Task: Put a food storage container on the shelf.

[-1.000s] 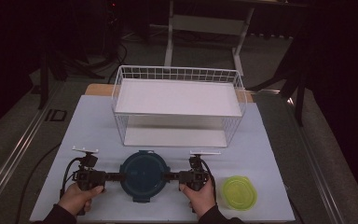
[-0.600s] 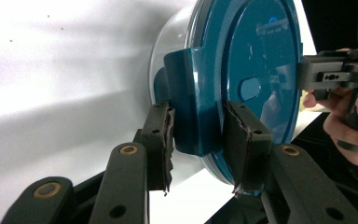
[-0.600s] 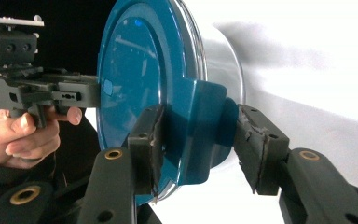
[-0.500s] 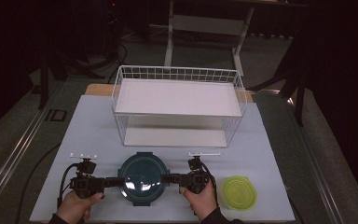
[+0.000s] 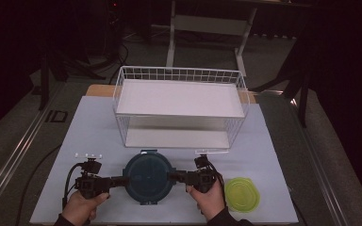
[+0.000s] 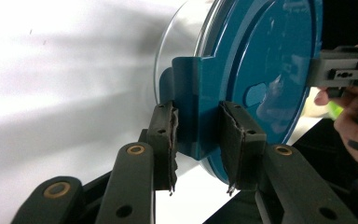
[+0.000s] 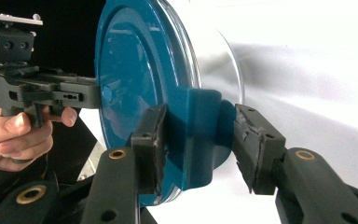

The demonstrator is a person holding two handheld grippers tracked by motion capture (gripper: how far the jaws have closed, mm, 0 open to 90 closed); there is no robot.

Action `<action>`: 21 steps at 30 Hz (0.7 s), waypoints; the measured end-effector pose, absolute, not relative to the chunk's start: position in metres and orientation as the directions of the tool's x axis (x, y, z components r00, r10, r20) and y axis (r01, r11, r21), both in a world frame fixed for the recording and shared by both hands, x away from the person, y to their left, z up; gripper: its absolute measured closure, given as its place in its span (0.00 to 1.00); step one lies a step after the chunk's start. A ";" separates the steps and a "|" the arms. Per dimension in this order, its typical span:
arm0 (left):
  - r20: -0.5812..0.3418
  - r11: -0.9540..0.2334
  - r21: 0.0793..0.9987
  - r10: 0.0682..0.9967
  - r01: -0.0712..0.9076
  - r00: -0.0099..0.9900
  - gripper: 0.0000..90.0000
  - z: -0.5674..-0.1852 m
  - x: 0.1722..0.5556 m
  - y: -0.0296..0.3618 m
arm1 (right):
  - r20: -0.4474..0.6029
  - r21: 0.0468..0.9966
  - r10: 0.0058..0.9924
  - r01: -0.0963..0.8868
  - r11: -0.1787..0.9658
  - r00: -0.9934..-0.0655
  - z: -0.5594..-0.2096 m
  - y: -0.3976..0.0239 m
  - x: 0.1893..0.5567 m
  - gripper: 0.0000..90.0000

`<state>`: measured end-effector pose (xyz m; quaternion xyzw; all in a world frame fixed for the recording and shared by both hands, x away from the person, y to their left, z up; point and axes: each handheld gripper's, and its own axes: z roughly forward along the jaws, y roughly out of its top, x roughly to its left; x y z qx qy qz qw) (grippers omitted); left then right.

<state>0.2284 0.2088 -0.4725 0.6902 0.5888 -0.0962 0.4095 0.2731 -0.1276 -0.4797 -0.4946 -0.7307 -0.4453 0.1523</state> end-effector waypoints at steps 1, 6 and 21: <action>-0.613 0.029 0.461 0.733 0.887 0.295 0.74 -0.469 0.229 0.208 | 0.660 0.506 0.586 0.855 0.115 -0.469 -0.478 -0.128 0.273 0.62; -0.594 0.014 0.496 0.734 0.868 0.328 0.75 -0.454 0.232 0.204 | 0.654 0.533 0.578 0.840 0.107 -0.488 -0.466 -0.134 0.275 0.62; -0.578 0.010 0.595 0.701 0.804 0.419 0.74 -0.401 0.245 0.188 | 0.623 0.616 0.574 0.786 0.058 -0.531 -0.409 -0.155 0.279 0.62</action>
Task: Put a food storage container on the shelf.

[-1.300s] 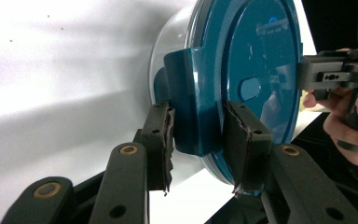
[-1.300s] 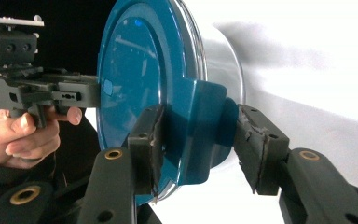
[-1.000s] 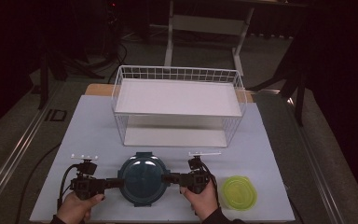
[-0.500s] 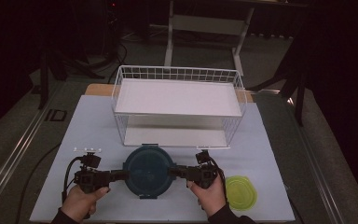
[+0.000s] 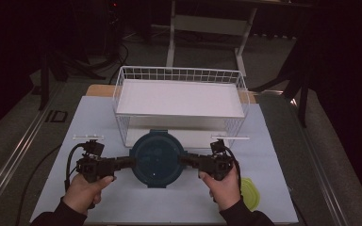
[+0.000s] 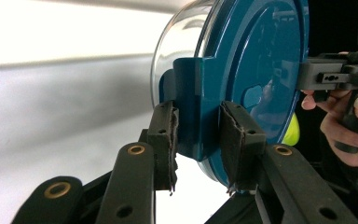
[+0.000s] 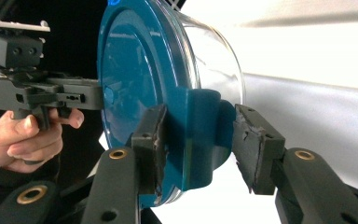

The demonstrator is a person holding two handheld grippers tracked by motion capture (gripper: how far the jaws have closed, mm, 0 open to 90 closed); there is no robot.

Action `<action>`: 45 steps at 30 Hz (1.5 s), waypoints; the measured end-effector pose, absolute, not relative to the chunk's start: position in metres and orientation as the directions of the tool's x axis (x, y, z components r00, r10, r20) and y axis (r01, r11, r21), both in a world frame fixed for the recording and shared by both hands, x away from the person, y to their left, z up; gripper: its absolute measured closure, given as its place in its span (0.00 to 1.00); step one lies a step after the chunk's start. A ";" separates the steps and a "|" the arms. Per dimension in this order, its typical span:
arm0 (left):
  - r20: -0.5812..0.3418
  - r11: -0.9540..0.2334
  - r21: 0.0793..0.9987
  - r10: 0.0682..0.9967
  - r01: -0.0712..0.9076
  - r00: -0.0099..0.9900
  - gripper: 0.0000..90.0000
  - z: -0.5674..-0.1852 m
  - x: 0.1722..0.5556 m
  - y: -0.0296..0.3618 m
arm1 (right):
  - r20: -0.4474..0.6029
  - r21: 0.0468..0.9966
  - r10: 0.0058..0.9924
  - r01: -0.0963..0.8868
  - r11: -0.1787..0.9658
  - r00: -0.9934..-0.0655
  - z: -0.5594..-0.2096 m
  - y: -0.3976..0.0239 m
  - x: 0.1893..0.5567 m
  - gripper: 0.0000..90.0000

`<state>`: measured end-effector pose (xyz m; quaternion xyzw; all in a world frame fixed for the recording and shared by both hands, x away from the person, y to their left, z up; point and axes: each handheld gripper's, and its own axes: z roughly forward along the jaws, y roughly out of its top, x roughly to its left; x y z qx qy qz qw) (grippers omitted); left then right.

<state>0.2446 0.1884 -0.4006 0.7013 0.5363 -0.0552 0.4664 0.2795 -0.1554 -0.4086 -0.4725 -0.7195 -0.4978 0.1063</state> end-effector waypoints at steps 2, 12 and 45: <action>-0.574 0.010 0.608 0.696 0.794 0.431 0.74 -0.393 0.246 0.185 | 0.619 0.627 0.573 0.777 0.051 -0.537 -0.401 -0.159 0.281 0.62; -0.554 -0.004 0.655 0.677 0.756 0.484 0.74 -0.357 0.268 0.168 | 0.599 0.674 0.576 0.738 0.013 -0.557 -0.363 -0.179 0.291 0.62; -0.517 0.009 0.682 0.713 0.731 0.474 0.74 -0.304 0.361 0.135 | 0.665 0.639 0.578 0.761 -0.115 -0.472 -0.323 -0.209 0.382 0.62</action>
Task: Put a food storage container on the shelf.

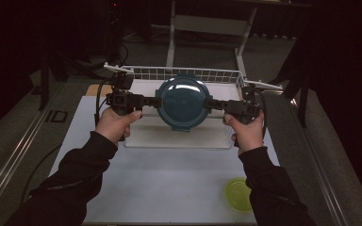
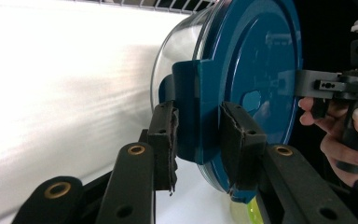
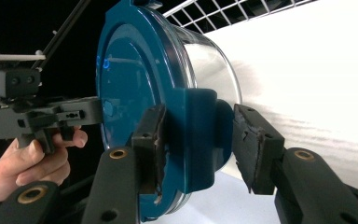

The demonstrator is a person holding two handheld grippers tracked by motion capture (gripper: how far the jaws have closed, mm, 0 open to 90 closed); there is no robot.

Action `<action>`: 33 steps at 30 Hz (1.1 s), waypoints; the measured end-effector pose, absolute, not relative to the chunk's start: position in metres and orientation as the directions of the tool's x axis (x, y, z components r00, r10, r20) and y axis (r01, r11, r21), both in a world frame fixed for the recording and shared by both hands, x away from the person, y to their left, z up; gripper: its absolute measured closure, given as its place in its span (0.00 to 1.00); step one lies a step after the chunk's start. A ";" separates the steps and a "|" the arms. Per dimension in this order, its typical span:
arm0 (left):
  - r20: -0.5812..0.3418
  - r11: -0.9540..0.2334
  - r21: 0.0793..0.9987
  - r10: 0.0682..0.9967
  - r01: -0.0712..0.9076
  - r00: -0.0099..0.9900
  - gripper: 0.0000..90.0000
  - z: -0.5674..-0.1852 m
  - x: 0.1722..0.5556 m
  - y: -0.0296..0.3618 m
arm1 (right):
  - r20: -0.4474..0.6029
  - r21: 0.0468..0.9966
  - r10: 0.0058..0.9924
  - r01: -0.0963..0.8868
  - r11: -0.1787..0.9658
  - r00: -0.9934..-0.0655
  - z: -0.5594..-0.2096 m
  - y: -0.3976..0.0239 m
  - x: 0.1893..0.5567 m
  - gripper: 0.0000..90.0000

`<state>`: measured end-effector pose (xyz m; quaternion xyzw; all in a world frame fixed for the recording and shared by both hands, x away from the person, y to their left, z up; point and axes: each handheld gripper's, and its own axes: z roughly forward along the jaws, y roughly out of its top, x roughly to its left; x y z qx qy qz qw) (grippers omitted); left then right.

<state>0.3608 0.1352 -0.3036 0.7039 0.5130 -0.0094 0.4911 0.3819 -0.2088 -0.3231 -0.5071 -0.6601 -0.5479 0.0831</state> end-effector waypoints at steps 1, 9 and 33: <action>-0.529 0.015 0.675 0.706 0.738 0.470 0.74 -0.303 0.365 0.135 | 0.672 0.630 0.578 0.767 -0.119 -0.462 -0.322 -0.210 0.385 0.62; -0.590 0.041 0.635 0.670 0.772 0.450 0.68 -0.309 0.381 0.135 | 0.704 0.576 0.589 0.804 -0.148 -0.396 -0.321 -0.212 0.399 0.60; -0.539 0.067 0.725 0.676 0.686 0.503 0.52 -0.314 0.381 0.140 | 0.542 0.696 0.709 0.713 -0.080 -0.450 -0.305 -0.202 0.391 0.50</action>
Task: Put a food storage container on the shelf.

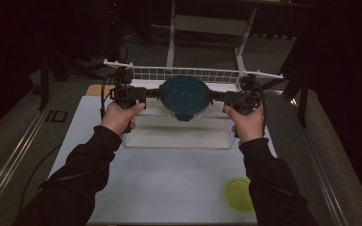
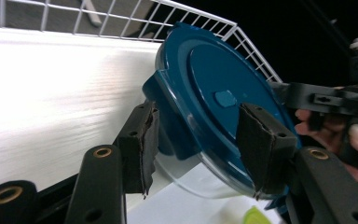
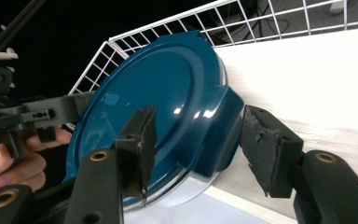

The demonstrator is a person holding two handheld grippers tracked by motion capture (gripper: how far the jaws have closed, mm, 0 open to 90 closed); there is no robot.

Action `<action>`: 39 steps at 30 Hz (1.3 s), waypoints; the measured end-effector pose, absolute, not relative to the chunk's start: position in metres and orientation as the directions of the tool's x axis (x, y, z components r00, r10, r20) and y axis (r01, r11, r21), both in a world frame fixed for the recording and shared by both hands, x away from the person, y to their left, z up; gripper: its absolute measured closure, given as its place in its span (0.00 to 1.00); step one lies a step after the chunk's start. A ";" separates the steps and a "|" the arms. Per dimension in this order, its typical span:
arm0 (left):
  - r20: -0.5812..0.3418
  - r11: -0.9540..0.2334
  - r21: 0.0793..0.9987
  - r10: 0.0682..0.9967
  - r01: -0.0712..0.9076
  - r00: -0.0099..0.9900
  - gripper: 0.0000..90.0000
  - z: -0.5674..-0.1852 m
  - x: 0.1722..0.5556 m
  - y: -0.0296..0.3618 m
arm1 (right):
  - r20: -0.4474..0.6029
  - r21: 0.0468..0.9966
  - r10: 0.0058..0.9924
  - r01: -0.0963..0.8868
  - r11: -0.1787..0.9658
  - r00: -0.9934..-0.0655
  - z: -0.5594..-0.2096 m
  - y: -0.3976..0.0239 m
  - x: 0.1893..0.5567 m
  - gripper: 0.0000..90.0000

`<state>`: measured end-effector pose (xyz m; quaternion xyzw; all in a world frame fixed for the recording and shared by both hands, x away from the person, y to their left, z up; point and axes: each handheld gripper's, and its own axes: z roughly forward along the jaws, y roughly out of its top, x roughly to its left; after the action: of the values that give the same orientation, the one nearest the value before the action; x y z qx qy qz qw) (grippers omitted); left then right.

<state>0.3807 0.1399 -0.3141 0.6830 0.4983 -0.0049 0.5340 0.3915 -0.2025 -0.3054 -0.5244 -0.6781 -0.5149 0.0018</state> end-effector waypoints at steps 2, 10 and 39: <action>-0.531 0.073 0.742 0.670 0.666 0.519 0.50 -0.312 0.374 0.142 | 0.523 0.716 0.713 0.695 -0.070 -0.467 -0.302 -0.202 0.385 0.50; -0.484 0.043 0.819 0.587 0.572 0.649 0.34 -0.311 0.342 0.142 | 0.485 0.764 0.689 0.644 -0.035 -0.539 -0.298 -0.203 0.360 0.53; -0.238 -0.129 0.915 0.596 0.383 0.767 0.00 -0.399 0.246 0.128 | 0.433 0.764 0.645 0.636 0.108 -0.630 -0.329 -0.152 0.314 1.00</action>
<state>0.2465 0.1279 -0.3993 0.7454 0.3283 0.0928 0.5727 0.3145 -0.1519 -0.3293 -0.4303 -0.7442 -0.5109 -0.0045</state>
